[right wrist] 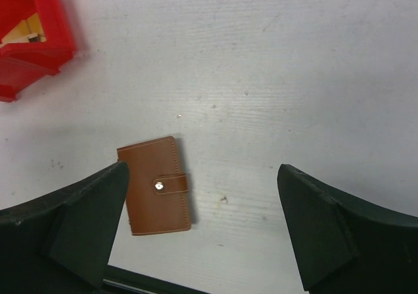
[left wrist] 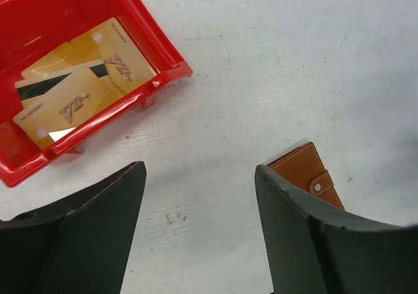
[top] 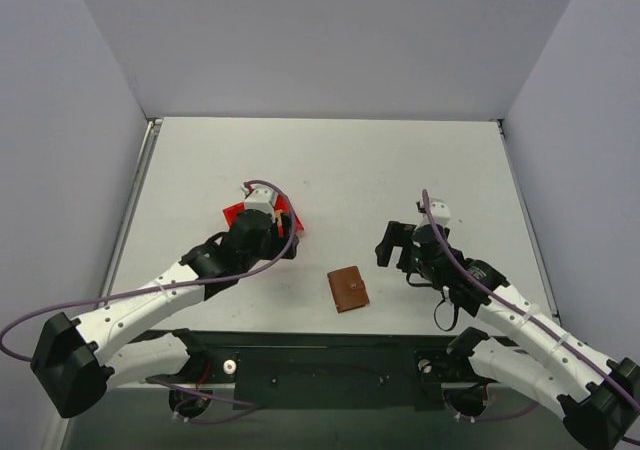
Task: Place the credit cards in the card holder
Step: Reset both arms
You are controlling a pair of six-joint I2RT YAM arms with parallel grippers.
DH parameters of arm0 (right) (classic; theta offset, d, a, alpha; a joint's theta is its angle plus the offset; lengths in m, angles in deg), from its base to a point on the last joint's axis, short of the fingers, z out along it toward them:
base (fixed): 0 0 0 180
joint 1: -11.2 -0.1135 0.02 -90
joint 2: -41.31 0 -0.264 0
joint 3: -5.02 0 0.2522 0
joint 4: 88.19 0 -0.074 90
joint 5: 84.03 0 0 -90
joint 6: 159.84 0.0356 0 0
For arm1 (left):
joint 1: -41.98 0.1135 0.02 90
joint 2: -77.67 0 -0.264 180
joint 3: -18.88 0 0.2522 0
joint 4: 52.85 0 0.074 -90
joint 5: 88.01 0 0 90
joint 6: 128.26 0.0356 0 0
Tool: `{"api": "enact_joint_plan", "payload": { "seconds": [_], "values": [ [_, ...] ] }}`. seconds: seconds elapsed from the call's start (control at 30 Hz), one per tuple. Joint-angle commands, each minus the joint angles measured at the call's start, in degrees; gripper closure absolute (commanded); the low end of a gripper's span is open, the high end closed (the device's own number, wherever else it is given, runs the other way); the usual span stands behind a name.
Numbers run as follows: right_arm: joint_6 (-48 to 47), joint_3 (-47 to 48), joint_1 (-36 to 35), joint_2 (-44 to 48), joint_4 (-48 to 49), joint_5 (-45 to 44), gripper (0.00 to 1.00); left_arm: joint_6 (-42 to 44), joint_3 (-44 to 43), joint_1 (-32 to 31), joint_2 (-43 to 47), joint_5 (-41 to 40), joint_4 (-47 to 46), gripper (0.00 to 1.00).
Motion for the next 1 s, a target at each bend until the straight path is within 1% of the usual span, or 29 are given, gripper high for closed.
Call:
{"api": "enact_joint_plan", "payload": {
  "seconds": [0.0,0.1,0.3,0.53,0.8,0.97],
  "values": [
    [-0.44,1.68,0.34,0.18,-3.67,-5.36,0.06,-1.28,-2.76,0.39,3.37,-7.12,6.89,0.20],
    [0.52,1.69,0.25,0.09,-3.94,-6.14,0.05,-2.77,-3.29,0.39,4.42,-10.02,10.05,0.18],
    [1.32,1.07,0.34,1.14,-4.20,-8.34,0.02,-3.12,-2.94,0.47,5.21,-11.08,11.47,0.14],
    [1.84,2.04,0.34,0.26,-5.43,-9.92,0.02,-2.25,-0.48,0.47,9.17,-11.35,8.75,0.13],
    [0.18,2.48,0.34,0.09,-4.11,-9.23,0.01,-1.81,-0.57,0.47,9.87,-12.40,9.09,0.11],
    [-1.14,3.09,0.34,-0.61,-3.32,-8.79,0.01,-1.98,-0.22,0.47,12.59,-12.84,9.54,0.11]
  ]
}}
